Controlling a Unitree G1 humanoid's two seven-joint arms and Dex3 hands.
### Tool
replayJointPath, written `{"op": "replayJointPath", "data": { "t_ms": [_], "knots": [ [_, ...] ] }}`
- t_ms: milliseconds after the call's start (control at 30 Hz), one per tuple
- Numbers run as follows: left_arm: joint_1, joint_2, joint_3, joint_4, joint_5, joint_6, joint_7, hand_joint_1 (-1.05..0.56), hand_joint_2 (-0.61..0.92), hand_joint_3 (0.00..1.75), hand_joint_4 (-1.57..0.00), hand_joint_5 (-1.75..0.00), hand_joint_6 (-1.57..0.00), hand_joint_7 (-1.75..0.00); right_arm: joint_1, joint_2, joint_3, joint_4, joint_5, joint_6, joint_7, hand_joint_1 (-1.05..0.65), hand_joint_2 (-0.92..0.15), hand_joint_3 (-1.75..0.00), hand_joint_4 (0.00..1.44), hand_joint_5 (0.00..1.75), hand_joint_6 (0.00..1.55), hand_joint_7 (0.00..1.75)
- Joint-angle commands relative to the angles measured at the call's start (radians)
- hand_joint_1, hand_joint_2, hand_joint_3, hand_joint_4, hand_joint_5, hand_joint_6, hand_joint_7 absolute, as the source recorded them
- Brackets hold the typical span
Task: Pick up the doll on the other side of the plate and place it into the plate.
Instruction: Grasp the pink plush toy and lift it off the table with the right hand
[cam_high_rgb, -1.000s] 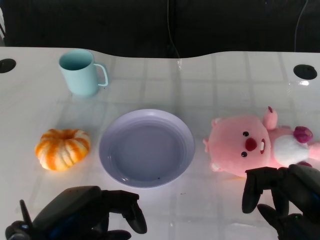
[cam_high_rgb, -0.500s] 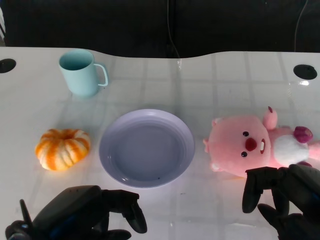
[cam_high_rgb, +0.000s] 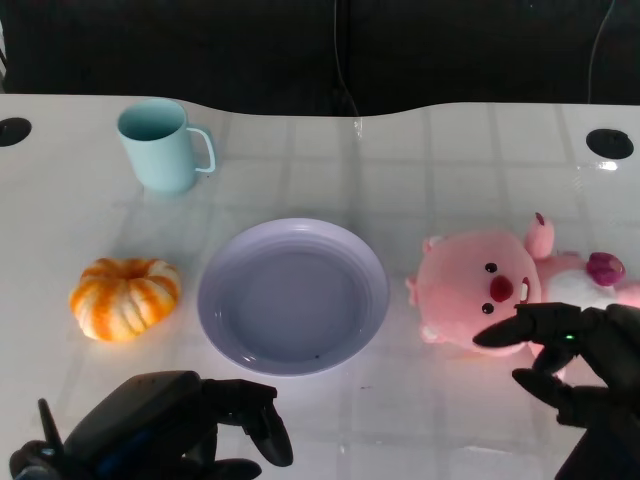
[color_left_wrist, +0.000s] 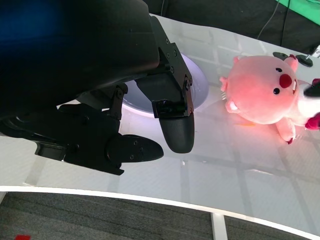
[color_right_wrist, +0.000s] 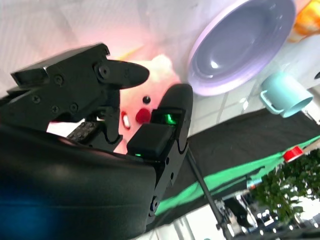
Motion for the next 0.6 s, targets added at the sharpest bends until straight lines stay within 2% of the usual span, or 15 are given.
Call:
{"op": "replayJointPath", "data": {
  "t_ms": [33, 333, 600],
  "knots": [
    [-0.002, 0.014, 0.010, 0.000, -0.002, 0.001, -0.003, -0.18, 0.92, 0.35, -0.67, -1.62, -0.74, -0.94, -0.017, -0.015, -0.027, 0.003, -0.029, 0.010, -0.026, -0.30, -0.89, -0.13, 0.55, 0.52, 0.65, 0.02],
    [-0.001, 0.016, 0.009, -0.001, 0.000, -0.006, -0.006, -0.19, 0.92, 0.34, -0.66, -1.58, -0.73, -0.93, -0.036, -0.013, -0.051, -0.009, -0.093, 0.075, -0.038, -0.49, -0.92, -0.03, 0.19, 0.37, 0.28, 0.00],
    [0.000, 0.014, 0.006, -0.005, 0.004, 0.006, -0.007, -0.19, 0.92, 0.35, -0.68, -1.57, -0.74, -0.94, -0.074, -0.045, -0.031, -0.048, -0.182, 0.209, 0.060, -0.60, -0.92, -0.01, 0.02, 0.39, 0.19, 0.00]
  ]
}}
